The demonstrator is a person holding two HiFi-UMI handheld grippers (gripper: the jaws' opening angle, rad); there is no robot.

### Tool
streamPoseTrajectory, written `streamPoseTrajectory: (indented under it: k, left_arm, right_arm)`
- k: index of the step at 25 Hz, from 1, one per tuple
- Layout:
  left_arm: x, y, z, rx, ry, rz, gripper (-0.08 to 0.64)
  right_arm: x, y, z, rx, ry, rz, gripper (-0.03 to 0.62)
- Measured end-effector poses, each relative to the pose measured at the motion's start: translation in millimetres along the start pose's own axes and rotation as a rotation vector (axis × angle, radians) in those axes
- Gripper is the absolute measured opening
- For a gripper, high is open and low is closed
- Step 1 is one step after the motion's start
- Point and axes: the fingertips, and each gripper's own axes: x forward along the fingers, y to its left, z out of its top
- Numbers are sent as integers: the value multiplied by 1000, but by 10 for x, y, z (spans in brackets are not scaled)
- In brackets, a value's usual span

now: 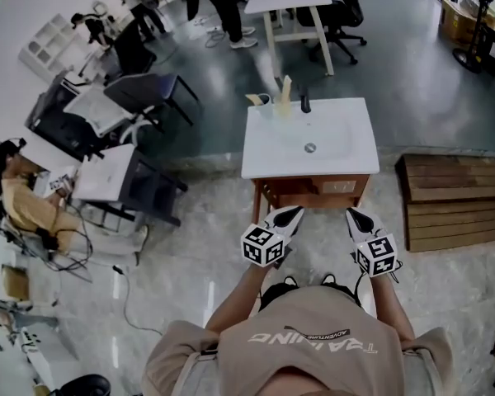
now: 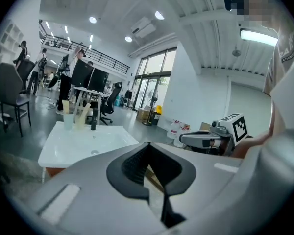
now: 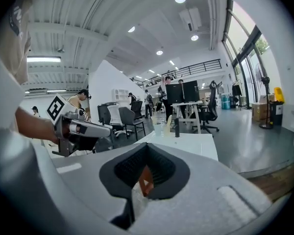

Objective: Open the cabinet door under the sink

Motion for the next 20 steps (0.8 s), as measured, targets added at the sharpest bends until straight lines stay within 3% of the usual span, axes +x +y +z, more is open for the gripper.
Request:
streamPoseTrajectory:
  k: [9, 15, 20]
  left_arm:
    - [-276, 79, 643, 137, -109, 74, 17]
    - [-549, 129, 921, 150, -208, 150, 17]
    - [-800, 135, 1011, 181, -243, 218, 17]
  right_arm:
    - [-15, 283, 316, -92, -22, 22, 2]
    - [-44, 412, 647, -171, -90, 11, 2]
    - [-84, 574, 910, -232, -124, 29, 2]
